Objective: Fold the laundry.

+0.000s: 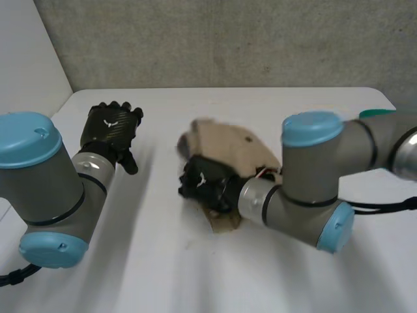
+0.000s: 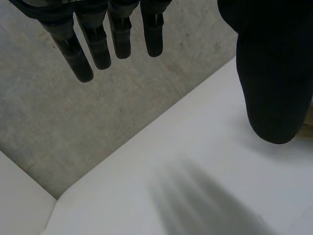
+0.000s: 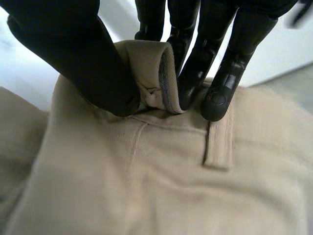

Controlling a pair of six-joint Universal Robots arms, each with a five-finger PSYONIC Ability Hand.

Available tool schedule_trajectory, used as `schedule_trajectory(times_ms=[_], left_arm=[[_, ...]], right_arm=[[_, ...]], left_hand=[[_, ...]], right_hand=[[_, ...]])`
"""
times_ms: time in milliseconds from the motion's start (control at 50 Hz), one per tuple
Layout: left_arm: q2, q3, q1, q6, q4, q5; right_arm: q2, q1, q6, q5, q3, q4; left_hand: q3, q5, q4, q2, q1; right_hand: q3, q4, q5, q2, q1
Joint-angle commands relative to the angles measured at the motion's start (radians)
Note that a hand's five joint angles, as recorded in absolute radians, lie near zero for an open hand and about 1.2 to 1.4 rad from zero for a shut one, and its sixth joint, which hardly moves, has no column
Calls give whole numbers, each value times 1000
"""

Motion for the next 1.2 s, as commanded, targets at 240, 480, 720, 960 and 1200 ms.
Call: schedule_trajectory(times_ms=[240, 480, 720, 960, 1200], left_arm=[[-114, 307, -104, -110, -12, -2], [-275, 511, -254, -233, -218, -5], [-465, 679, -280, -331, -455, -51], [-567, 705, -271, -322, -566, -54], [-577, 703, -265, -246, -574, -66]], right_arm=[[-208, -156, 836, 15, -44, 5], [-87, -219, 953, 159, -234, 170], [149, -209, 869, 171, -417, 333], [237, -206, 706, 176, -377, 333], [202, -228, 637, 213, -213, 160]], left_hand=[[-39, -23, -37, -37, -61], [-36, -20, -34, -34, -58], [-33, -17, -31, -31, -55], [-33, -17, -31, -31, -55], [-33, -17, -31, -31, -55]], right_hand=[[-1015, -1016, -976, -1000, -799], [-1015, -1016, -976, -1000, -799], [-1015, -1016, -976, -1000, -799], [-1015, -1016, -976, -1000, -799], [-1015, -1016, -976, -1000, -799]])
